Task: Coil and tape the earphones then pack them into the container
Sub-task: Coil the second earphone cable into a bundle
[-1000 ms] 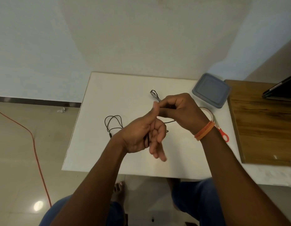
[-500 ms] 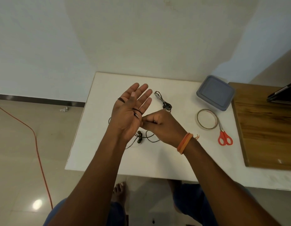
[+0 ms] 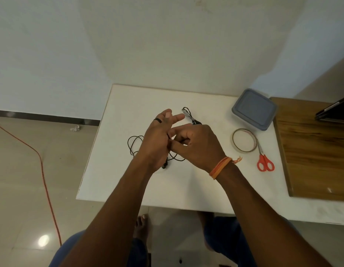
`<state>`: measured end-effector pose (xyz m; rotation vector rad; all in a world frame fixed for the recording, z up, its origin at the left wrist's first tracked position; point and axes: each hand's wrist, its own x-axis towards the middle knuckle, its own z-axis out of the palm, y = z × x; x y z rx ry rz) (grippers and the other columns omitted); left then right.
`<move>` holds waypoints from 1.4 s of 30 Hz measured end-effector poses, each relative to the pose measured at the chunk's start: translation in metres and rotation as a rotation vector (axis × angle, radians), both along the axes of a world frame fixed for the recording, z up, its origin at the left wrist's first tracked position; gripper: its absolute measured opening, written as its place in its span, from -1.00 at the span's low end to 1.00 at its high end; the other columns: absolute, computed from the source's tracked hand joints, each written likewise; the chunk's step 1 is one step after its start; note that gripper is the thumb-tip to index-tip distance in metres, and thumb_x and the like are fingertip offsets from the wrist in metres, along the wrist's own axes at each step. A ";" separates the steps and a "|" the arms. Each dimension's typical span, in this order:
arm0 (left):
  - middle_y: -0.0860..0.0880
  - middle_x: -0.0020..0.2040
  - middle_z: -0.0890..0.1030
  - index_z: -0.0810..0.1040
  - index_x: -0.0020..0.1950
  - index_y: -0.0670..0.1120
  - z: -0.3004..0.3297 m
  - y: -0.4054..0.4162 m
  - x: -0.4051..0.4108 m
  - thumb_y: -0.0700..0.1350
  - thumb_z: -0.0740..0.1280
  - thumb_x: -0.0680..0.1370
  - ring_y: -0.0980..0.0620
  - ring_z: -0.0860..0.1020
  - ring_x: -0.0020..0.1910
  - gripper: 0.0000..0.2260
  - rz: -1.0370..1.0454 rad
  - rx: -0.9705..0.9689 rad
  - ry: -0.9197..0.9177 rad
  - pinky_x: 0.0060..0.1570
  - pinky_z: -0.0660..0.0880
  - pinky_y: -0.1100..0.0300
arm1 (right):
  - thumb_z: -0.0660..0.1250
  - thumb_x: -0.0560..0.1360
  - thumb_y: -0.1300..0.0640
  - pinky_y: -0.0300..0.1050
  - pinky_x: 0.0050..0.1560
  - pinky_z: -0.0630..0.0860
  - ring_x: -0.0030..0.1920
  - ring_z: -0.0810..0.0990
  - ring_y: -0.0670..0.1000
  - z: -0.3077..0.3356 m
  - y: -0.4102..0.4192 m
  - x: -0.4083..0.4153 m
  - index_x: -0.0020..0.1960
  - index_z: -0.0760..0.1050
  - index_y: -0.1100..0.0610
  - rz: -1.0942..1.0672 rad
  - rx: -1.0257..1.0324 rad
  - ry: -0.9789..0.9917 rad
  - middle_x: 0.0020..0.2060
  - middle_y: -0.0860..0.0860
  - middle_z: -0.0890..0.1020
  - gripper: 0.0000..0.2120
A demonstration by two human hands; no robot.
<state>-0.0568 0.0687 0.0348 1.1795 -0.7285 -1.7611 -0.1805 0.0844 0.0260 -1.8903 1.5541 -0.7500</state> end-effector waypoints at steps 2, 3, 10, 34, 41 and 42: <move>0.00 0.27 0.60 0.27 0.51 -0.06 0.000 0.001 -0.001 0.01 0.12 0.69 -0.08 0.59 0.23 -0.60 -0.012 -0.004 -0.015 -0.05 0.62 0.11 | 0.34 0.39 -0.08 -0.03 -0.32 0.54 -0.38 0.55 -0.09 0.001 0.002 0.002 -0.34 0.57 0.02 -0.004 -0.053 0.094 -0.41 -0.13 0.62 -0.78; 0.01 0.28 0.59 0.26 0.52 -0.05 0.001 0.001 -0.002 0.01 0.12 0.68 -0.07 0.60 0.21 -0.59 -0.012 -0.005 -0.017 -0.08 0.61 0.15 | 0.33 0.39 -0.10 -0.04 -0.30 0.56 -0.35 0.57 -0.10 0.001 0.003 0.004 -0.31 0.59 0.02 -0.005 -0.071 0.109 -0.39 -0.13 0.63 -0.78; -0.06 0.28 0.59 0.25 0.53 -0.04 0.003 -0.001 0.001 -0.04 0.11 0.70 -0.06 0.64 0.16 -0.62 0.036 0.021 0.070 -0.13 0.62 0.14 | 0.36 0.45 -0.01 -0.04 -0.27 0.58 -0.29 0.59 -0.11 0.003 0.006 0.012 -0.19 0.60 0.00 -0.009 -0.123 0.055 -0.31 -0.12 0.65 -0.89; 0.00 -0.40 0.55 0.39 0.05 -0.11 -0.017 0.009 -0.007 -0.08 0.06 0.70 0.07 0.38 -0.62 -0.83 -0.232 -0.140 -0.572 -0.59 0.28 0.29 | 0.37 0.39 0.39 -0.23 -0.27 0.50 -0.36 0.59 -0.05 0.036 -0.007 -0.028 -0.05 0.60 0.18 0.103 0.196 -0.260 -0.35 0.04 0.66 -0.80; -0.03 -0.54 0.21 0.36 -0.25 -0.13 -0.006 0.017 -0.012 0.49 -0.25 0.43 0.11 0.12 -0.64 -0.26 -0.547 0.062 -0.163 -0.59 0.05 0.32 | 0.44 0.44 0.33 -0.10 -0.15 0.63 -0.28 0.69 0.02 0.034 -0.008 -0.040 -0.08 0.63 0.19 0.103 0.154 -0.301 -0.22 -0.01 0.68 -0.90; -0.03 -0.55 0.20 0.35 -0.30 -0.12 -0.005 0.016 -0.011 0.52 -0.27 0.37 0.11 0.09 -0.65 -0.23 -0.576 0.091 -0.093 -0.59 0.01 0.32 | 0.46 0.43 0.32 -0.14 -0.14 0.62 -0.24 0.68 -0.03 0.033 -0.009 -0.040 -0.10 0.63 0.18 0.090 0.127 -0.287 -0.22 -0.03 0.68 -0.91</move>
